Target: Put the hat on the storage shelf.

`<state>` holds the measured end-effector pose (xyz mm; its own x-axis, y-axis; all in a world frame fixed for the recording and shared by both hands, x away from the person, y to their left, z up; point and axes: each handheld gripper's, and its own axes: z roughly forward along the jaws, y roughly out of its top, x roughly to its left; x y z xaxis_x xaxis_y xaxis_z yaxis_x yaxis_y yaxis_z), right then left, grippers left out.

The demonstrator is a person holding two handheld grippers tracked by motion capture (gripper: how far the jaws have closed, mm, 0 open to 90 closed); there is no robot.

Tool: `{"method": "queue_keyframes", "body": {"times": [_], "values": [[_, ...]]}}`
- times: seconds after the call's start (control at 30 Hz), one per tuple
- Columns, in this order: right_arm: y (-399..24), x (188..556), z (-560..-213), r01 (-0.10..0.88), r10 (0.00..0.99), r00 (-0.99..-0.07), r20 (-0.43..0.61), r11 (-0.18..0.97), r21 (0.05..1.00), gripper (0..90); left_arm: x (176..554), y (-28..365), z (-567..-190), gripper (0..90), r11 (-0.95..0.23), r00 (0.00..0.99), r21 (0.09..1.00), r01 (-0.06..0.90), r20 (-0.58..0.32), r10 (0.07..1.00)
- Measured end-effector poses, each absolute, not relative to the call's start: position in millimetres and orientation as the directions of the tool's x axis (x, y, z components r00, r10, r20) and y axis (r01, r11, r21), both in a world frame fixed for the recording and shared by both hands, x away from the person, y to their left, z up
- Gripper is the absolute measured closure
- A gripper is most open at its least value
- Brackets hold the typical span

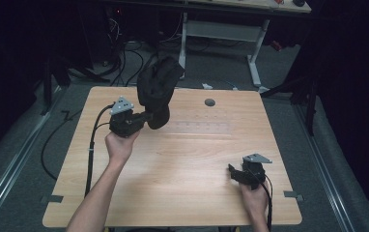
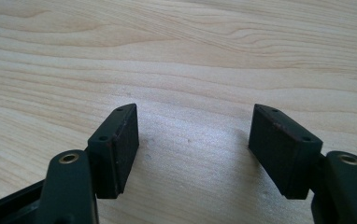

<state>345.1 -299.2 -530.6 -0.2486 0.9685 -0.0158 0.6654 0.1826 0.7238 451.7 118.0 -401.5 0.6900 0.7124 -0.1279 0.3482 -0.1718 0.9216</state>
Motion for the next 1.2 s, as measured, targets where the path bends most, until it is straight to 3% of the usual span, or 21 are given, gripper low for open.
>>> {"method": "queue_keyframes", "body": {"times": [1.2], "values": [[-298.9, 344.8, -530.8, 0.665, 0.969, -0.248, -0.014, 0.181, 0.725, 33.3, 468.1, 101.1, -437.3, 85.7, -0.208, 0.664, 0.893, 0.398, -0.124, 0.737]]}}
